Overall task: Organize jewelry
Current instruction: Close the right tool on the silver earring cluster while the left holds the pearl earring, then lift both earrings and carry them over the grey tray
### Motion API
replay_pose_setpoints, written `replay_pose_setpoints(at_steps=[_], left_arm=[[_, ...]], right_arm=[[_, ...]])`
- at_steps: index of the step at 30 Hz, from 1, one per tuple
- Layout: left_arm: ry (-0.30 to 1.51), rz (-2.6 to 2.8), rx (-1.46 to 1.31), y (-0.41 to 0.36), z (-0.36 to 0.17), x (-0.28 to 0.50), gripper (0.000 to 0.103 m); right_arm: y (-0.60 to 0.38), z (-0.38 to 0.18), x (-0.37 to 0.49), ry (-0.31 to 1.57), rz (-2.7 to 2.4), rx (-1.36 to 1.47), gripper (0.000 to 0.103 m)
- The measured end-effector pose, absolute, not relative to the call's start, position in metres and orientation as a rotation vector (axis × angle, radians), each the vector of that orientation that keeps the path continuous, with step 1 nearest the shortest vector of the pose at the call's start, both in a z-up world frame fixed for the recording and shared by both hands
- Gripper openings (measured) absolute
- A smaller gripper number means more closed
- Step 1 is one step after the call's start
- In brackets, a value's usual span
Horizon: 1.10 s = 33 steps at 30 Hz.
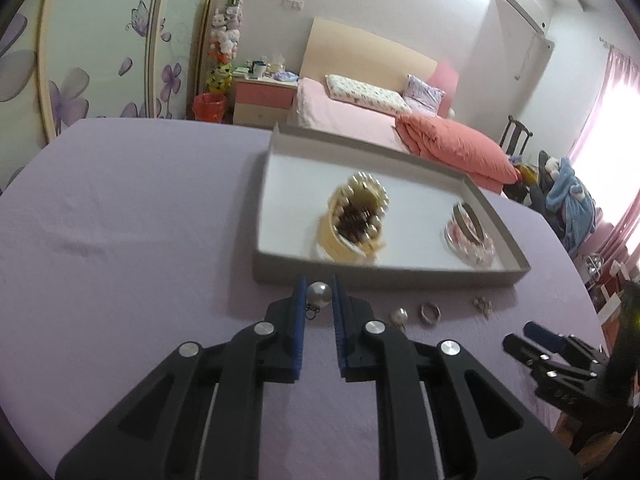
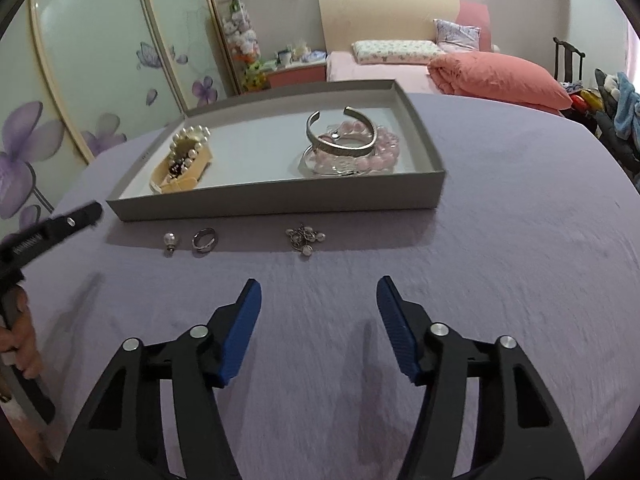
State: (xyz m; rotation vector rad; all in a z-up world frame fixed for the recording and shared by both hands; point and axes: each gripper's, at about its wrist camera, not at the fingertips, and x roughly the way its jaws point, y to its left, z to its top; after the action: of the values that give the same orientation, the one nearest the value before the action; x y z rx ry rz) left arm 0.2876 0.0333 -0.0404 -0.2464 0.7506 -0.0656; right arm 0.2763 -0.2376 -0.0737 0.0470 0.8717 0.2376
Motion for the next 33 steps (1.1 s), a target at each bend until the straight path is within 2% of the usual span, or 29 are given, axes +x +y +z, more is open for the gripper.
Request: replay_pose_setpoints(at_steps=[9,13,15,24,33], left_arm=[[0.742,-0.057,-0.274,0.046,-0.039,0.302,0.014],[0.748,-0.061,-0.274,0.046,-0.042,0.303,0.014],[0.749,-0.065,-0.271,0.044,-0.043,0.303,0.014],[0.737,-0.093,-0.245,0.036,-0.038,0.289,0.014],[0.707,-0.116,-0.229,0.03,-0.029,0.254,0.014]], right_arm=[[-0.211,-0.081,0.308,0.904,0.209,-0.064,0.041],[-0.21,-0.081,0.309,0.894,0.211,-0.077,0.014],[-0.21,-0.082,0.305,0.889,0.213,-0.09,0.009],[-0.24,-0.079,0.271,0.896,0.234,0.01,0.008],[-0.277,-0.037,0.237,0.731,0.247,0.145,0.008]])
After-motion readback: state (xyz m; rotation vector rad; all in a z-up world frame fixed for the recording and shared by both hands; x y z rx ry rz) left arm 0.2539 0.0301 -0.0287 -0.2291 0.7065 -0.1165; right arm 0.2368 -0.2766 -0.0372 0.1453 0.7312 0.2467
